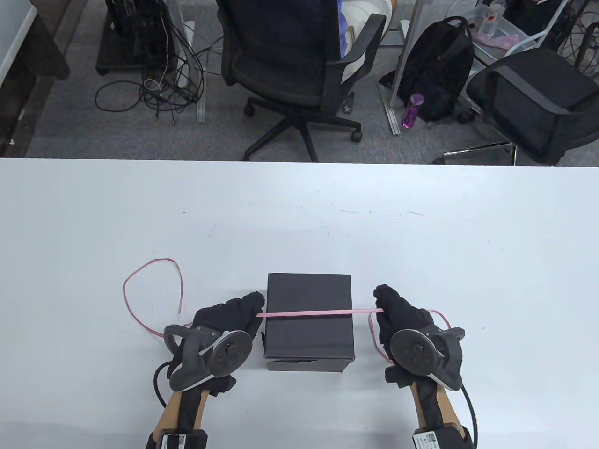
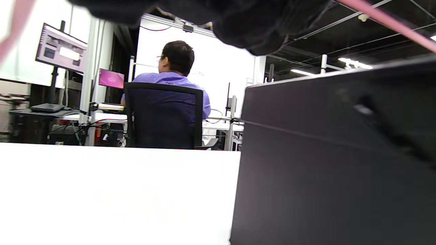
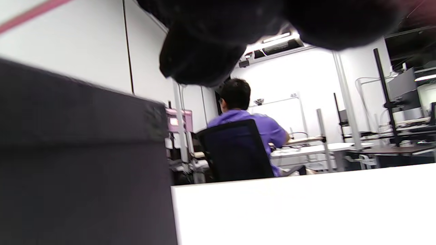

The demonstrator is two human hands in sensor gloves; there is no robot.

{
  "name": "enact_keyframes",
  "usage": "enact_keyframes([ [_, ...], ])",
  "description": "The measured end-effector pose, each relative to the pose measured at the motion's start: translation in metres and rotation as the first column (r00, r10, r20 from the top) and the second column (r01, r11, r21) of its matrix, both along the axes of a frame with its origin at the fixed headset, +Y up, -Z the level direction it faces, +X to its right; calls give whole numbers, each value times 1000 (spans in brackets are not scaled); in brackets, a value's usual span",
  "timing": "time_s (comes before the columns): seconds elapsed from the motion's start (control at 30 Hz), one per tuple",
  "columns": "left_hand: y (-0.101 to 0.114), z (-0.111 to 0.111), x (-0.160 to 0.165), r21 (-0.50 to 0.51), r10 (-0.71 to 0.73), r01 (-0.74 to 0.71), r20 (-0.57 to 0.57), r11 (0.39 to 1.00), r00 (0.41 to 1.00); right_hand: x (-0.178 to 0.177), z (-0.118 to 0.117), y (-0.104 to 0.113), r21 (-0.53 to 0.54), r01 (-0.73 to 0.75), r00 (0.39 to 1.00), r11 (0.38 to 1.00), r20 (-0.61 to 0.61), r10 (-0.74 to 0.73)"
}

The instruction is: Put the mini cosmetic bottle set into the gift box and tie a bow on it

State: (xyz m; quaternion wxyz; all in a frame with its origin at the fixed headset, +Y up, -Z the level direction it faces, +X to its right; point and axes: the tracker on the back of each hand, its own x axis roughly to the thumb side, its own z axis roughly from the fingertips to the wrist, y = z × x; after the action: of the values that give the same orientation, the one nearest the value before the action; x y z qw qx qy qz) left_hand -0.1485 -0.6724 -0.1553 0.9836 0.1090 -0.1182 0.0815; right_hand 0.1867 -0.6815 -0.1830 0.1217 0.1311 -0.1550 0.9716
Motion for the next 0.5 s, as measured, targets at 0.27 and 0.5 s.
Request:
enact_keyframes([
  [0.27,-34,-17,-14,-79,-35,28,-93,997,995,-5,-14,-30,-102,-64,998,993,15,65],
  [0.5,-66,-23,-7,-222,-82,60,-91,973,992,-14,-18,-48,-163,-105,994,981,-3,106],
])
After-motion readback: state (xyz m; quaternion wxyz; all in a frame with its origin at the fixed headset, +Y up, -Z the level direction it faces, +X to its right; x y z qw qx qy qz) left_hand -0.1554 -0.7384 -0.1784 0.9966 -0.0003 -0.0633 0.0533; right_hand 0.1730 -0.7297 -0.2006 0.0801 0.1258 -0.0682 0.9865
